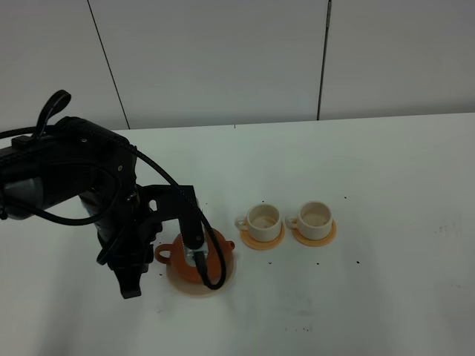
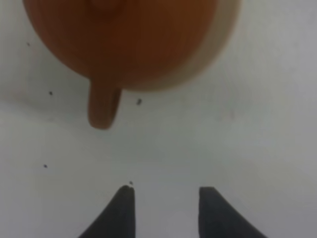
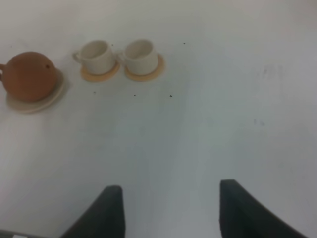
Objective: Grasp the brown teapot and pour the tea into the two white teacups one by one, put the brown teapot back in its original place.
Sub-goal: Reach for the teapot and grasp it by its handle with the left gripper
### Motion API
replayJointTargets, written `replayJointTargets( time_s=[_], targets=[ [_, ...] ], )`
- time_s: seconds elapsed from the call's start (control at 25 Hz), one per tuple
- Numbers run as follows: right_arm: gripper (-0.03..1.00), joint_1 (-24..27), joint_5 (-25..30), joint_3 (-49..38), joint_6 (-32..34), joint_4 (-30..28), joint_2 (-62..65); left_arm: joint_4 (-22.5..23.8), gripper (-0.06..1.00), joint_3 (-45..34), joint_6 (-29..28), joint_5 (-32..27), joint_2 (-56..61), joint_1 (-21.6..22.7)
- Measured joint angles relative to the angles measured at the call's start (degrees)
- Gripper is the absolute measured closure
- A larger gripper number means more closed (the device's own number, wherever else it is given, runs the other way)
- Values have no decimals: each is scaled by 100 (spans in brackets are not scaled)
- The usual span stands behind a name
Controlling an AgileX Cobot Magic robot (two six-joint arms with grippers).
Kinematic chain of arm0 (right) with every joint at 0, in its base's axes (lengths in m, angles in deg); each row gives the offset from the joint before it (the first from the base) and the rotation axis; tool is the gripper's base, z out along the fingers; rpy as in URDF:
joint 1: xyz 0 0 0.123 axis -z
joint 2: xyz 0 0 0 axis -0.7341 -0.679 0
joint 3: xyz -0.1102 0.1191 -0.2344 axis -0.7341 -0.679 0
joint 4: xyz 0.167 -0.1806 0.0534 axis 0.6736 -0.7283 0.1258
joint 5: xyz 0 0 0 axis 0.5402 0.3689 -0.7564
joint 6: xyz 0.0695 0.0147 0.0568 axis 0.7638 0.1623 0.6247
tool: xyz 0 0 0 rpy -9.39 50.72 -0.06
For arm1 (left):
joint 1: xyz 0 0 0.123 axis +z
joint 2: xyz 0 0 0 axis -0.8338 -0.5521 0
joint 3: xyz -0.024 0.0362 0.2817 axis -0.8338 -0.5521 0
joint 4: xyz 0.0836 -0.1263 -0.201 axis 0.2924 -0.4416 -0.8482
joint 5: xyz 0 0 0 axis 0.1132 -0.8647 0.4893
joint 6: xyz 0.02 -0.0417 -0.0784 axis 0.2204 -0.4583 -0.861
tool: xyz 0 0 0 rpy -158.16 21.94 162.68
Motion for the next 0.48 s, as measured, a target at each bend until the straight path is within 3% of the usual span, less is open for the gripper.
replayJointTargets(
  time_s=[0.2, 0.48],
  targets=[
    [55, 0, 0, 0, 0, 4, 0, 341, 50, 465, -156, -140, -334, 0],
    [55, 0, -6, 0, 0, 25, 0, 358, 49, 1321, -163, -716, -991, -47]
  ],
)
